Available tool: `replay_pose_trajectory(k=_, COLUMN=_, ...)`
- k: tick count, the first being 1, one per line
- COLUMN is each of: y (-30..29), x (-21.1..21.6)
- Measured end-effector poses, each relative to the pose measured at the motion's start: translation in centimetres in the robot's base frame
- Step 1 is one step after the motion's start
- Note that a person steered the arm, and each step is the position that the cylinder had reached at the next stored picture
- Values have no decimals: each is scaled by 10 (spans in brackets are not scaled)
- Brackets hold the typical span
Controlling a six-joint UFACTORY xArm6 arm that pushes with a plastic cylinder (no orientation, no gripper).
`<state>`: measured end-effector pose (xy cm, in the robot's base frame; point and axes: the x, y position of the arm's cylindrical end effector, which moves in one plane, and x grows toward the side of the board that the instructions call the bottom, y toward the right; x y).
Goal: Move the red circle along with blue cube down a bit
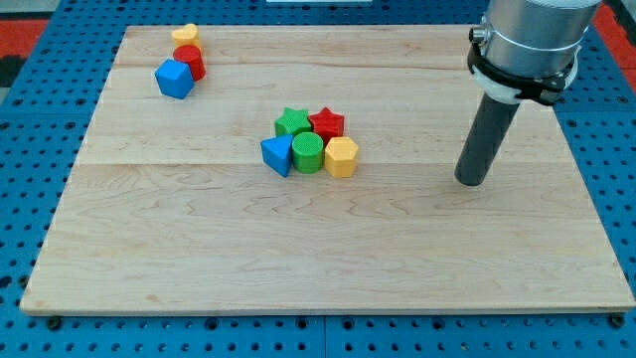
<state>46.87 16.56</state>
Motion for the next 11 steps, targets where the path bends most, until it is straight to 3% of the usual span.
replay_pose_trajectory(k=4, y=0, x=-2)
replay_pose_trajectory(k=6, y=-5, x=-33)
replay_pose_trajectory(k=7, y=12, x=-90)
replay_pose_trajectory(k=8, y=-20, x=-182)
replay_pose_trajectory(k=9, y=-53, x=-227)
replay_pose_trajectory(k=10, y=-162, x=-263)
replay_pose_trajectory(k=11, y=-196, x=-277)
